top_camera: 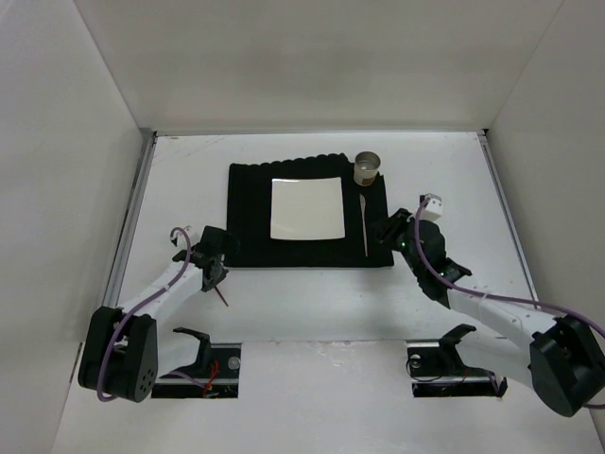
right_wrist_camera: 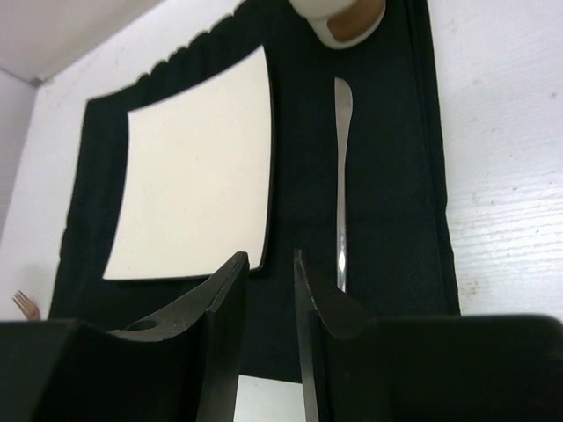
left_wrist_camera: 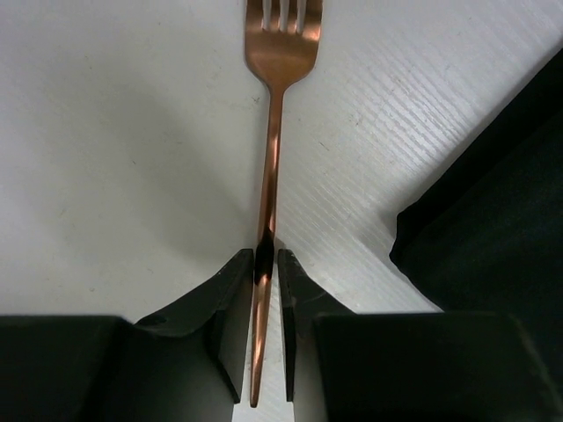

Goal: Set the dinner table for one person

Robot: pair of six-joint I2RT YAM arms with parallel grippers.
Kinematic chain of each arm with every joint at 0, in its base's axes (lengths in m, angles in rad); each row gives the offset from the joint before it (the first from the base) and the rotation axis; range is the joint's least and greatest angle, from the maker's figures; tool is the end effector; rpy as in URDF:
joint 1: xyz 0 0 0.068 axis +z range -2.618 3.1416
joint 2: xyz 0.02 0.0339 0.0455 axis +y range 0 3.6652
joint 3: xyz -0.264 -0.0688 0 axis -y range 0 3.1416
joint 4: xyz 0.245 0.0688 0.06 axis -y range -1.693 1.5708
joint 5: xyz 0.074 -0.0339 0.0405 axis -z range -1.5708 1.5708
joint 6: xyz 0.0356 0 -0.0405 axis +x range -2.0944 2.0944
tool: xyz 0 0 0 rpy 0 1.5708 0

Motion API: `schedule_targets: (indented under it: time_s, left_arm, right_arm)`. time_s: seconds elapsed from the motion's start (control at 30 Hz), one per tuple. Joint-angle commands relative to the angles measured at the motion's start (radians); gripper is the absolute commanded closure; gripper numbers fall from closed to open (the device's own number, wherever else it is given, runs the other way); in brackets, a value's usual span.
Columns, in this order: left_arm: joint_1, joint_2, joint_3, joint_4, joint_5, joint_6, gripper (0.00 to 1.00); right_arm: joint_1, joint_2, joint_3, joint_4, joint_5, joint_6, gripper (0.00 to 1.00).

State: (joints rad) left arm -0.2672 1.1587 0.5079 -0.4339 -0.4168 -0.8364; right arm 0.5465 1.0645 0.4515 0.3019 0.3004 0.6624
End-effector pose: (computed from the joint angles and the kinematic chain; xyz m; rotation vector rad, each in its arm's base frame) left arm 0.1922 -0.0377 0.1605 -0.8322 2.3754 0.1259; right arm 0.2017 0.1104 0.2194 0.3181 1.8777 0.5484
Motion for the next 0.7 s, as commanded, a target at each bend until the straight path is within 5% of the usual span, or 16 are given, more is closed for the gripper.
schedule_targets:
  time_s: [0.0, 0.37, 0.67]
  left_arm:
    - [0.012, 0.019, -0.009, -0.012, 0.046, 0.013, 0.86]
    - [0.007, -0.136, 0.115, -0.069, 0.016, 0.115, 0.95]
    - [-0.221, 0.139, 0.414, 0.001, 0.0, 0.413, 0.96]
  right_arm:
    - [-0.023, -0.064, -0.022, 0.074, 0.026, 0.012, 0.66]
    - [-0.107, -0.13, -0.066, 0.075, -0.001, 0.068, 0.64]
    - [-0.104, -0.092, -0.065, 0.092, -0.003, 0.068, 0.65]
